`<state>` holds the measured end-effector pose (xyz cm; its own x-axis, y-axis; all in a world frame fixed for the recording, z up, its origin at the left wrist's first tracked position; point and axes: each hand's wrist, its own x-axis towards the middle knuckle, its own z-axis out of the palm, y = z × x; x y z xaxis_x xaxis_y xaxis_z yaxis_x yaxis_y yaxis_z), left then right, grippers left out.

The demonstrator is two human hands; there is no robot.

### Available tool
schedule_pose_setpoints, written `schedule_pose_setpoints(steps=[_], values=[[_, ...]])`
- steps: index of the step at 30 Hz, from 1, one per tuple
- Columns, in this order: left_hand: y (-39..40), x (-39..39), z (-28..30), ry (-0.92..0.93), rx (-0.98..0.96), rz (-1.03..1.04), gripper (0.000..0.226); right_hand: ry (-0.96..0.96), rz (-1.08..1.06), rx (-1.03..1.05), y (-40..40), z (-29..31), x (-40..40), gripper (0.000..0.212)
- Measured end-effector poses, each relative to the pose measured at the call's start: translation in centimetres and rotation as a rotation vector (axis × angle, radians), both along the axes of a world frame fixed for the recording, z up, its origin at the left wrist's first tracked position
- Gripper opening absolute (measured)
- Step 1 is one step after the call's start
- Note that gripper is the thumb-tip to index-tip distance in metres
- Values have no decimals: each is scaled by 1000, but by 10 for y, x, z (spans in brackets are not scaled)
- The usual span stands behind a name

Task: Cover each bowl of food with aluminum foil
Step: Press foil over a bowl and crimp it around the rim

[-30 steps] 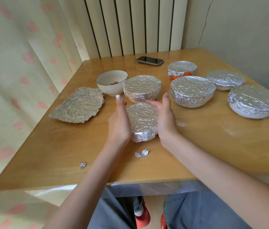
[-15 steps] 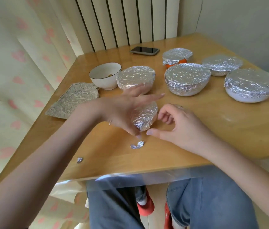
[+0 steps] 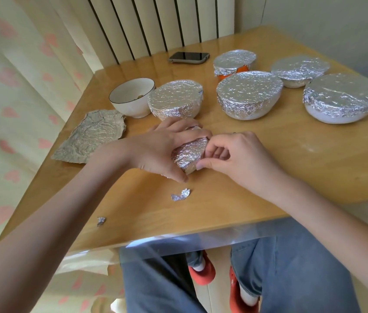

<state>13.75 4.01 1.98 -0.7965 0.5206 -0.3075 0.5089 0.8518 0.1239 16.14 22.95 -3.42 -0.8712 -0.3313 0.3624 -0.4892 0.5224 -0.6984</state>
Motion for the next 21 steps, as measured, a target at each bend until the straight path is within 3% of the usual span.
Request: schedule_pose_setpoints(steps=[4,8,11,18,21], values=[[0,1,-1,1,19,10,106,-11,21,50,3,9,-8,22],[2,3,-2,0,60,32,103,22,-67,394,7,29,-16,39],[5,6,-2,5,84,77,98,46,-28,501,6,37,-21,36],[29,24,-5,108,-22,399,90,-20,-51,402,29,25,-1,25],[29,25,2,43,-109,451,117,-45,-38,372,20,19,18,33]])
